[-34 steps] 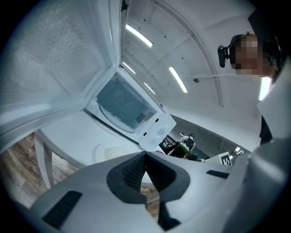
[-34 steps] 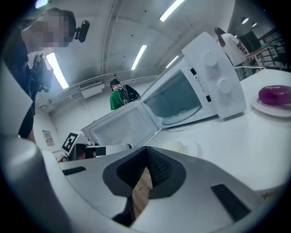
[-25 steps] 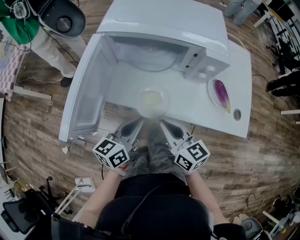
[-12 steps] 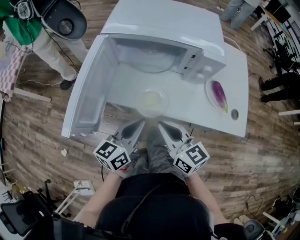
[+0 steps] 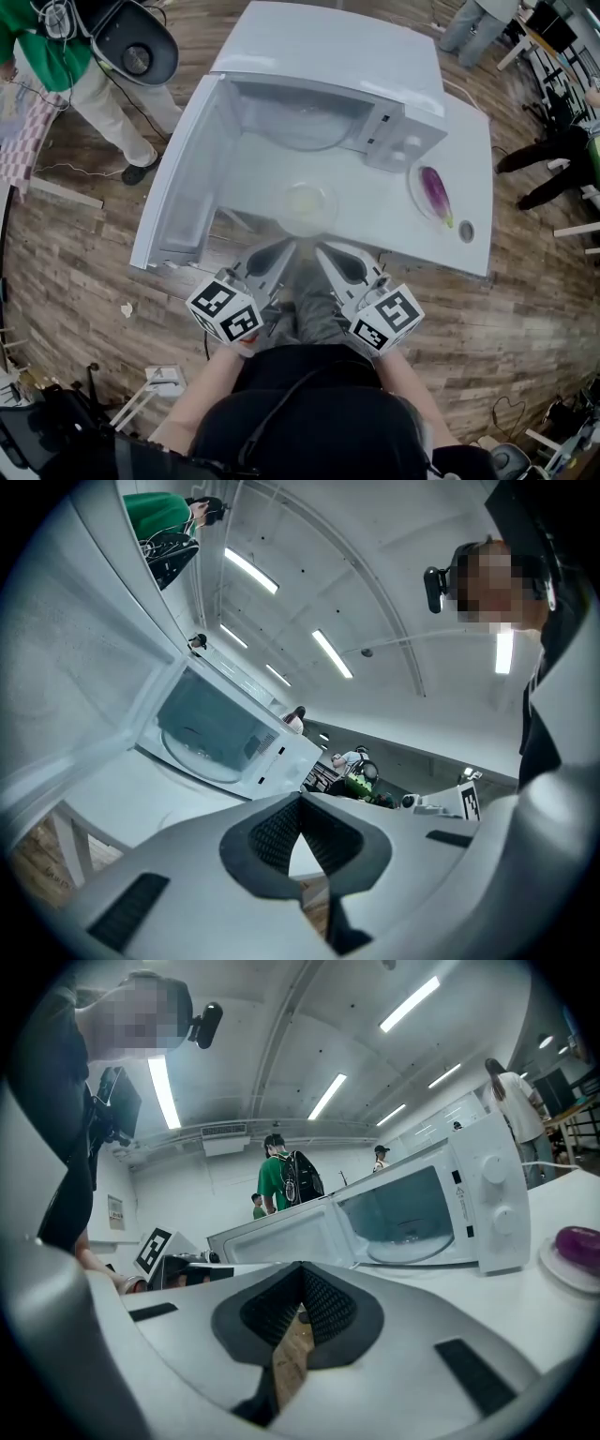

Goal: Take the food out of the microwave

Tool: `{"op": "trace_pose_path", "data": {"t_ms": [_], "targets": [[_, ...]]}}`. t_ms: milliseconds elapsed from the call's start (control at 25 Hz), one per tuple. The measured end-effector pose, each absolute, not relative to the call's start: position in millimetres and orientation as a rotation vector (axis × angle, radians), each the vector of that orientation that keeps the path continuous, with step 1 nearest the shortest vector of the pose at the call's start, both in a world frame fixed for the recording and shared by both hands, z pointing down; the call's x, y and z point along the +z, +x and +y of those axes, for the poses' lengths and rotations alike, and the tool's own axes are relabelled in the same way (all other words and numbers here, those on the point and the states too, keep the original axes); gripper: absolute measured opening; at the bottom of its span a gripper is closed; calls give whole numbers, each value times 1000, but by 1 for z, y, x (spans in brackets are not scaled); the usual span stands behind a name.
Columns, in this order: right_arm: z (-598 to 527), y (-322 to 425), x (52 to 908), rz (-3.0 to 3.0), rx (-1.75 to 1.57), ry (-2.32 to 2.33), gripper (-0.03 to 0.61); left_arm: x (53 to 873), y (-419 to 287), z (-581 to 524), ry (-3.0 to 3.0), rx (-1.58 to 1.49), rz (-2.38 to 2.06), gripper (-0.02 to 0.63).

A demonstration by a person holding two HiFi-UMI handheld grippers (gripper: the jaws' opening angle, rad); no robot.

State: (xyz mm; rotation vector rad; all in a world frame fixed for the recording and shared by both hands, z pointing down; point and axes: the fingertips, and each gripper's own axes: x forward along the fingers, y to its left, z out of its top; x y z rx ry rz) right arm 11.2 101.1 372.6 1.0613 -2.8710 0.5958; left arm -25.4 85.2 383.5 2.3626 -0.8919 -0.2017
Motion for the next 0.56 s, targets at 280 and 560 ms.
{"op": "trace_pose_path", "data": {"t_ms": [280,560], "targets": [[105,10,359,-2889,539,1053,18,375,-27,90,2374,-221,-885,9],[114,6,351,-2902,535,1041,18,368,-29,98,2381,-226,-886,9]]}}
